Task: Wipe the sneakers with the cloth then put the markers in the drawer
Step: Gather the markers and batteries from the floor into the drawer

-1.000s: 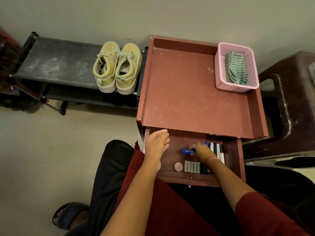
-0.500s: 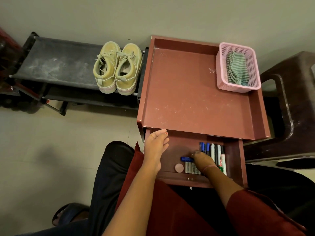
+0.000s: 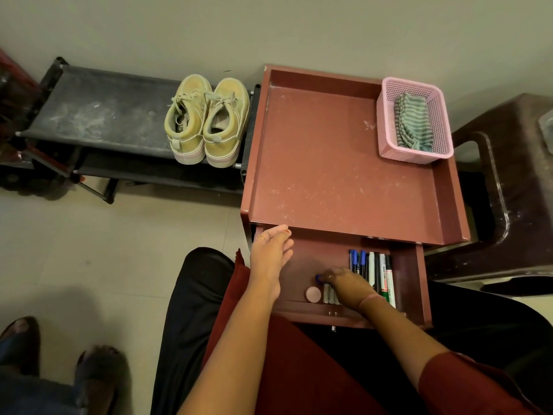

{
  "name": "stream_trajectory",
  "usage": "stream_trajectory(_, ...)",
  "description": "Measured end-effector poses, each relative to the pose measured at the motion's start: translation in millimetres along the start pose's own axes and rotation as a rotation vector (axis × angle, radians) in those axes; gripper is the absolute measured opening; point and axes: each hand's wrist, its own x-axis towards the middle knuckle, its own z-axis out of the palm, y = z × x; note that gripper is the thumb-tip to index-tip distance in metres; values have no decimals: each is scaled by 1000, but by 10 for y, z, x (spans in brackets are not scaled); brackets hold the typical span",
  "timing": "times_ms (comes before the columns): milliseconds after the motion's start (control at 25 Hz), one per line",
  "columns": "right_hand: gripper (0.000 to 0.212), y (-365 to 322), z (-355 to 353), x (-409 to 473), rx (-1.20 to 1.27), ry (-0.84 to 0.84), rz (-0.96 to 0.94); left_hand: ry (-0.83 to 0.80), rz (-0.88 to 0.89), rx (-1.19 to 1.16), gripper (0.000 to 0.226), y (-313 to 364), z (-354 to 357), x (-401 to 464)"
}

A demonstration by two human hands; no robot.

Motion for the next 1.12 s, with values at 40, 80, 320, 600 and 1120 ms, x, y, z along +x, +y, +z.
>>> stream_trajectory(40, 47, -73, -19, -24, -58, -45, -72, 1, -1, -4, 15, 5, -5, -3)
stream_trajectory(80, 45, -144, -37, -45, -127, -93, -119, 3, -2, -6, 15, 7, -9, -3)
stream_trajectory(320, 41, -219, -96, -46, -341, -234, -134, 0, 1, -2, 20, -6, -37, -10)
stream_trajectory(600, 34, -303, -227, -131, -326, -220, -26, 7, 7, -4, 24, -13, -46, -5)
stream_trajectory(1120, 55, -594, -311, -1448, 2255, -45, 925, 33, 15, -14, 19, -45, -134, -70)
